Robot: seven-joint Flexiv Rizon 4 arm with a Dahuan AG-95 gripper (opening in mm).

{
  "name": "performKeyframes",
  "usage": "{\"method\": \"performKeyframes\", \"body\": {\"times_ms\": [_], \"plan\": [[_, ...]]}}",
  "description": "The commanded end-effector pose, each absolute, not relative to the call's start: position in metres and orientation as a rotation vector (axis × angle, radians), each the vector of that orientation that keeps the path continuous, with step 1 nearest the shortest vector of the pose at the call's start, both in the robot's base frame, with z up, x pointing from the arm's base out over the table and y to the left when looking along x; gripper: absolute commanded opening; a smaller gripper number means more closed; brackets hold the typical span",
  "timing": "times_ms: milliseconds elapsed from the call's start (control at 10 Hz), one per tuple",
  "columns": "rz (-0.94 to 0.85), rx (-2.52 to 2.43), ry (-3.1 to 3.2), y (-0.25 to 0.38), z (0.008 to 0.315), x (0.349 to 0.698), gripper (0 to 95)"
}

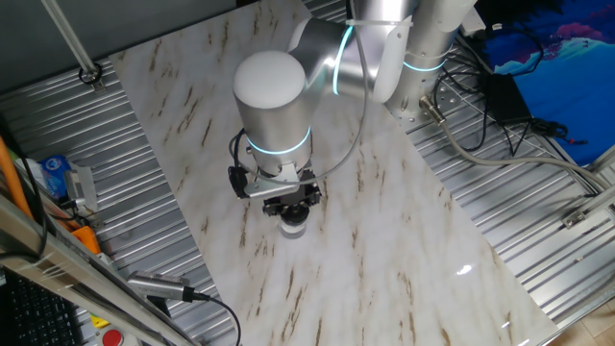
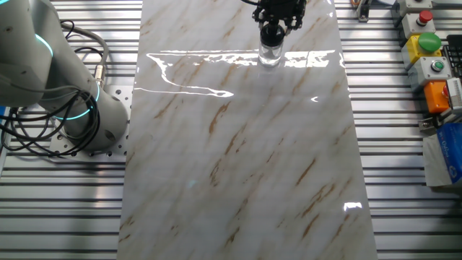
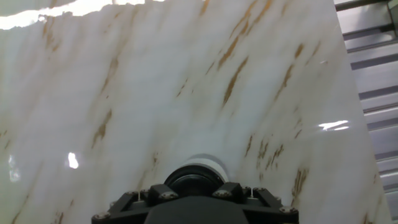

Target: Screw the lid onto the jar

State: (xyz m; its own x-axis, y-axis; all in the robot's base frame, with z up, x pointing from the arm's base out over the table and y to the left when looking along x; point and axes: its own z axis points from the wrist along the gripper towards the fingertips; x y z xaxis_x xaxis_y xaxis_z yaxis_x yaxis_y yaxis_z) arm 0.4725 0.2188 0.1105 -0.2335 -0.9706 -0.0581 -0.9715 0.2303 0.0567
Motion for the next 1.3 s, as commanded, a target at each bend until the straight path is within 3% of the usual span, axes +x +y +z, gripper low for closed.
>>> {"method": "performKeyframes", "body": {"times_ms": [100, 1300], "plan": [[0.117, -1.922, 2.459, 0.2191, 0.1075, 0.4746, 0.0], [0.118, -1.889, 2.452, 0.2190, 0.1073, 0.4746, 0.0]]}}
